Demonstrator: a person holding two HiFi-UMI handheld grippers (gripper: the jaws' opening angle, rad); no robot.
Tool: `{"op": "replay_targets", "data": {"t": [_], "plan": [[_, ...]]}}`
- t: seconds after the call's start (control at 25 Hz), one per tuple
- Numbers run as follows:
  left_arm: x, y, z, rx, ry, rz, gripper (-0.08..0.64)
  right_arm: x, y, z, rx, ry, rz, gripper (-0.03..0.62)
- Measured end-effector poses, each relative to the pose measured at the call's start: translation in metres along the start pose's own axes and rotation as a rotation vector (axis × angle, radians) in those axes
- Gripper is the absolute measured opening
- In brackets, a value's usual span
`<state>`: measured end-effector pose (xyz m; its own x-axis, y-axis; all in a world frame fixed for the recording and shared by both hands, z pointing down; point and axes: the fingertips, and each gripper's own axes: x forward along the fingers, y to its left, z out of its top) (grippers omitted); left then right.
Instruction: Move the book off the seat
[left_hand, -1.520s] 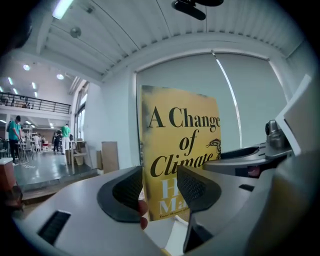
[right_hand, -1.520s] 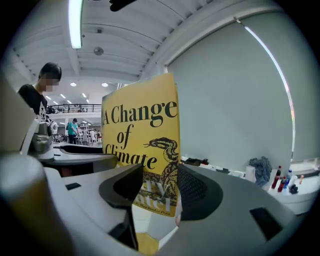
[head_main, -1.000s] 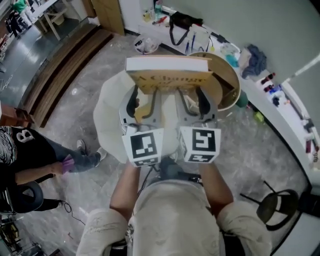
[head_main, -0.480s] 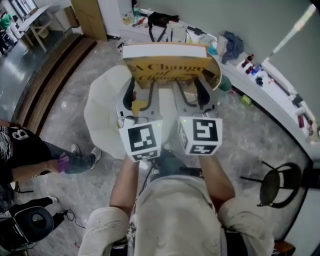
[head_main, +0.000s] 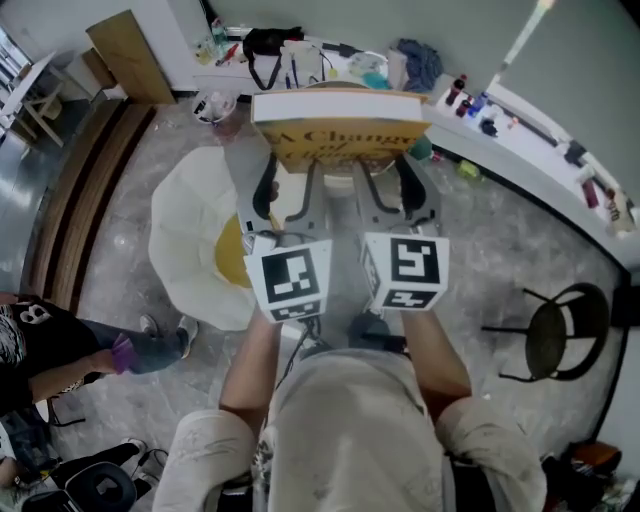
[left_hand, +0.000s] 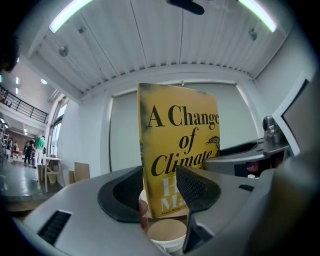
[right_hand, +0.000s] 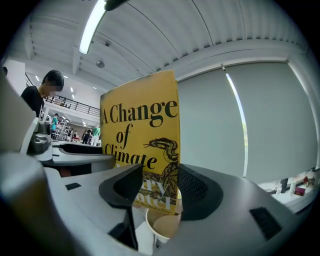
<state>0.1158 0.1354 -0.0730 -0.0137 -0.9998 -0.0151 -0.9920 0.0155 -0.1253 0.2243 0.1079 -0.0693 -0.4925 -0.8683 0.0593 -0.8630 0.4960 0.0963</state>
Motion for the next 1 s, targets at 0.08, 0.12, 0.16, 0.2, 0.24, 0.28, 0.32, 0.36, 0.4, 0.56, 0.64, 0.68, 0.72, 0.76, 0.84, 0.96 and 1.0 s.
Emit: {"op": "replay_targets", "data": {"t": [0.08, 0.12, 0.16, 0.2, 0.24, 0.28, 0.32, 0.36, 0.4, 0.56, 0.64, 0.68, 0.72, 0.76, 0.84, 0.96, 1.0], "plan": [[0.016, -0.021, 0.003, 0.003, -0.004, -0.016, 0.216, 0.003, -0.026, -0.002, 0.009, -0.007, -0.019, 0.224], [0.025, -0.032, 0.005, 0.004, -0.008, -0.025, 0.216, 0.004, -0.039, -0.002, 0.014, -0.009, -0.031, 0.224], [0.034, -0.042, 0.007, 0.007, -0.01, -0.033, 0.216, 0.005, -0.053, -0.002, 0.016, -0.011, -0.042, 0.224], [0.043, -0.051, 0.009, 0.01, -0.011, -0.04, 0.216, 0.008, -0.064, -0.002, 0.017, -0.014, -0.05, 0.224], [0.051, -0.058, 0.012, 0.015, -0.011, -0.044, 0.216, 0.011, -0.075, -0.001, 0.019, -0.017, -0.054, 0.224], [0.06, -0.065, 0.014, 0.019, -0.01, -0.046, 0.216, 0.016, -0.086, -0.001, 0.022, -0.019, -0.055, 0.224], [0.069, -0.073, 0.016, 0.023, -0.01, -0.046, 0.216, 0.02, -0.097, -0.001, 0.027, -0.021, -0.055, 0.224], [0.079, -0.082, 0.017, 0.027, -0.011, -0.047, 0.216, 0.025, -0.11, -0.001, 0.03, -0.022, -0.054, 0.224], [0.089, -0.091, 0.02, 0.029, -0.012, -0.046, 0.216, 0.029, -0.123, -0.001, 0.032, -0.024, -0.055, 0.224], [0.128, -0.127, 0.025, 0.041, -0.017, -0.042, 0.216, 0.045, -0.173, -0.006, 0.032, -0.033, -0.053, 0.224], [0.143, -0.144, 0.025, 0.045, -0.018, -0.037, 0.216, 0.051, -0.194, -0.01, 0.041, -0.034, -0.047, 0.224], [0.15, -0.152, 0.025, 0.048, -0.019, -0.033, 0.216, 0.054, -0.204, -0.012, 0.047, -0.032, -0.041, 0.224], [0.157, -0.159, 0.025, 0.051, -0.018, -0.026, 0.216, 0.057, -0.213, -0.014, 0.052, -0.032, -0.033, 0.224], [0.163, -0.165, 0.025, 0.055, -0.016, -0.02, 0.216, 0.06, -0.222, -0.016, 0.055, -0.034, -0.026, 0.224], [0.174, -0.177, 0.023, 0.062, -0.01, -0.01, 0.216, 0.065, -0.238, -0.021, 0.055, -0.036, -0.017, 0.224], [0.191, -0.19, 0.02, 0.063, 0.002, -0.003, 0.216, 0.074, -0.257, -0.028, 0.055, -0.027, -0.009, 0.224], [0.196, -0.193, 0.02, 0.063, 0.006, -0.002, 0.216, 0.077, -0.262, -0.03, 0.057, -0.023, -0.006, 0.224]]}}
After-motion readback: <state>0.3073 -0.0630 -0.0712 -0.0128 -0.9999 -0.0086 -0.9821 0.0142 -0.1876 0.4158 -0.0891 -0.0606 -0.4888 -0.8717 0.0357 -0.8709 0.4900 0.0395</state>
